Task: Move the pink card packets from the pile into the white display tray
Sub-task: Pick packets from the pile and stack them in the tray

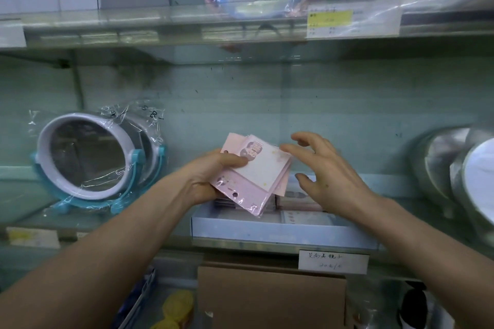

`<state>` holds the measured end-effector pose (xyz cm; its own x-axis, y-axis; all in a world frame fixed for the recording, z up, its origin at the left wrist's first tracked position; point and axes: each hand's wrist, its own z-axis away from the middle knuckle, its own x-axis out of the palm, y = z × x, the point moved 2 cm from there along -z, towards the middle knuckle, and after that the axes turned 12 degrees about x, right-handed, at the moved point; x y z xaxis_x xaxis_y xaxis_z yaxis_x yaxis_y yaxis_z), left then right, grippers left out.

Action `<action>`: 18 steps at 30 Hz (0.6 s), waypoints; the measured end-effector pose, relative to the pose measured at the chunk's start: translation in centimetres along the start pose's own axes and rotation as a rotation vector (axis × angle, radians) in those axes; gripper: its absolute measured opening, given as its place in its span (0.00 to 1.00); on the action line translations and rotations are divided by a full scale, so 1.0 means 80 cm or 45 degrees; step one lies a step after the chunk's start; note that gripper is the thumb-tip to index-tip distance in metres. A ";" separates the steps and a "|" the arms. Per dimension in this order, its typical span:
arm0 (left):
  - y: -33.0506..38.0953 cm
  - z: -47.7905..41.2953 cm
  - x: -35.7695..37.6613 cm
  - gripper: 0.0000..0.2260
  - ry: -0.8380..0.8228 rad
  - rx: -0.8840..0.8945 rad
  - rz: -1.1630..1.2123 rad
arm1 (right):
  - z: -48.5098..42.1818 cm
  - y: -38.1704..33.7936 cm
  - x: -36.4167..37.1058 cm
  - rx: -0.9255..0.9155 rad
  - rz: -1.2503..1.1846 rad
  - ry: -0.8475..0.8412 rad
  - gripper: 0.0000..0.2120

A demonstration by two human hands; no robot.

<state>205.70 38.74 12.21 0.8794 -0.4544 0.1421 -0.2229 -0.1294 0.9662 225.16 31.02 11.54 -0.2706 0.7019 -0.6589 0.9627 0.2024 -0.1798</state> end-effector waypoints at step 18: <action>0.017 -0.023 -0.046 0.09 0.463 0.023 0.220 | -0.006 -0.018 -0.020 -0.243 -0.022 0.001 0.14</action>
<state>202.97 41.85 13.40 0.9192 -0.1297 0.3718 -0.3849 -0.0955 0.9180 224.17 29.93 13.19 -0.2869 0.6979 -0.6562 0.9391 0.3402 -0.0489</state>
